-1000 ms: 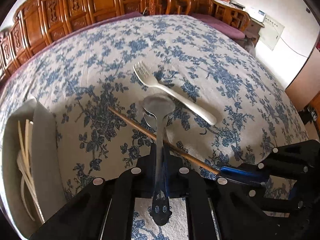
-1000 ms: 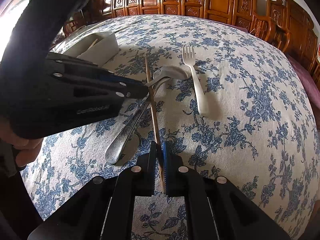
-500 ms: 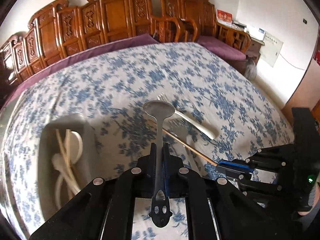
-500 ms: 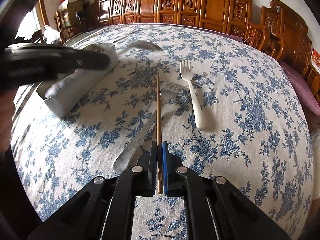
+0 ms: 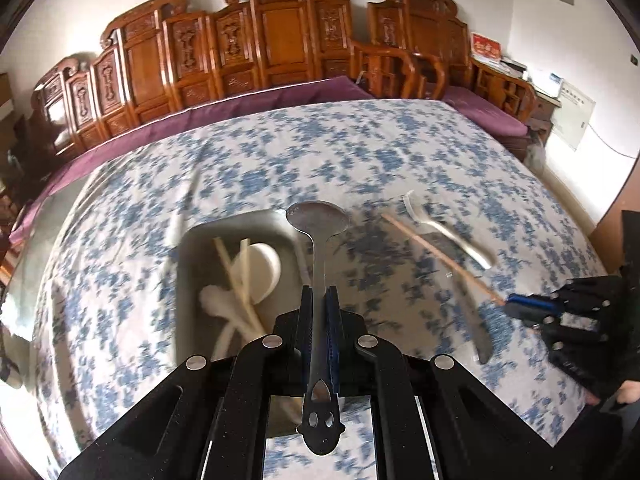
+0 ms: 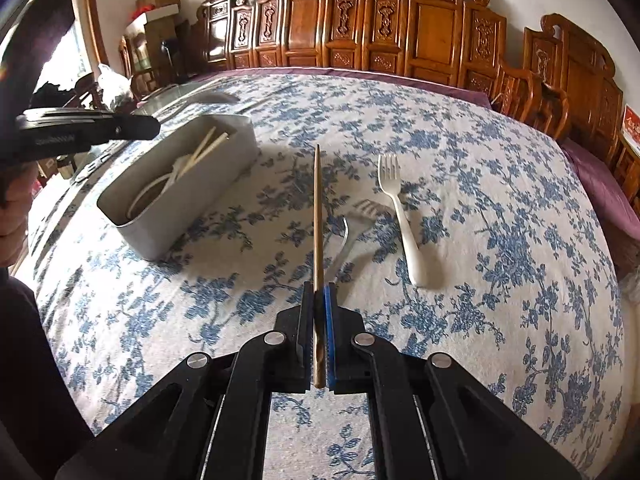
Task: Organize utensils
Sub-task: 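Lower the spatula into the tray with the left tool while the right tool drops the chopstick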
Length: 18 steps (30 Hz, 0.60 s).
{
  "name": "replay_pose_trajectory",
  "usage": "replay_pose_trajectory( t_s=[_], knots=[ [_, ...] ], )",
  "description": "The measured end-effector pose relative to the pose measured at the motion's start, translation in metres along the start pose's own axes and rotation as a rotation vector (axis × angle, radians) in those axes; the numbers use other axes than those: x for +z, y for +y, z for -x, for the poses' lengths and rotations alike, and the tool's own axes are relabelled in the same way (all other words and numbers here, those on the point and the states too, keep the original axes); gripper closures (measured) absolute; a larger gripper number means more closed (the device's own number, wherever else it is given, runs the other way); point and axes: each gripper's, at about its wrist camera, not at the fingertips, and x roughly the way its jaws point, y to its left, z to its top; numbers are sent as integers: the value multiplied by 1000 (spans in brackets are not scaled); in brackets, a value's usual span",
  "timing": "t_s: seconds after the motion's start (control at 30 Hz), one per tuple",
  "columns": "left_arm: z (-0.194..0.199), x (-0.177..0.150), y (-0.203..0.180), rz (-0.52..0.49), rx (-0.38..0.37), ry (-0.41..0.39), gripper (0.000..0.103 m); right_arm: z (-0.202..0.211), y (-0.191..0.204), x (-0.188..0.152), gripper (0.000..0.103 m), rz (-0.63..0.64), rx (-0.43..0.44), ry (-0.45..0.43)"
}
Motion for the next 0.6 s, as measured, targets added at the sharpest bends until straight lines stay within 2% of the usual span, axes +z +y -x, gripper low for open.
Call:
replay_pose_trajectory(
  t_s=[0.37,0.6],
  knots=[
    [-16,-18,43,52,53,40,97,9,28,17,97,64,14,-33],
    [-41,-23,54,76,49,75,97,4,55,37,97,81,52,-40]
  ],
)
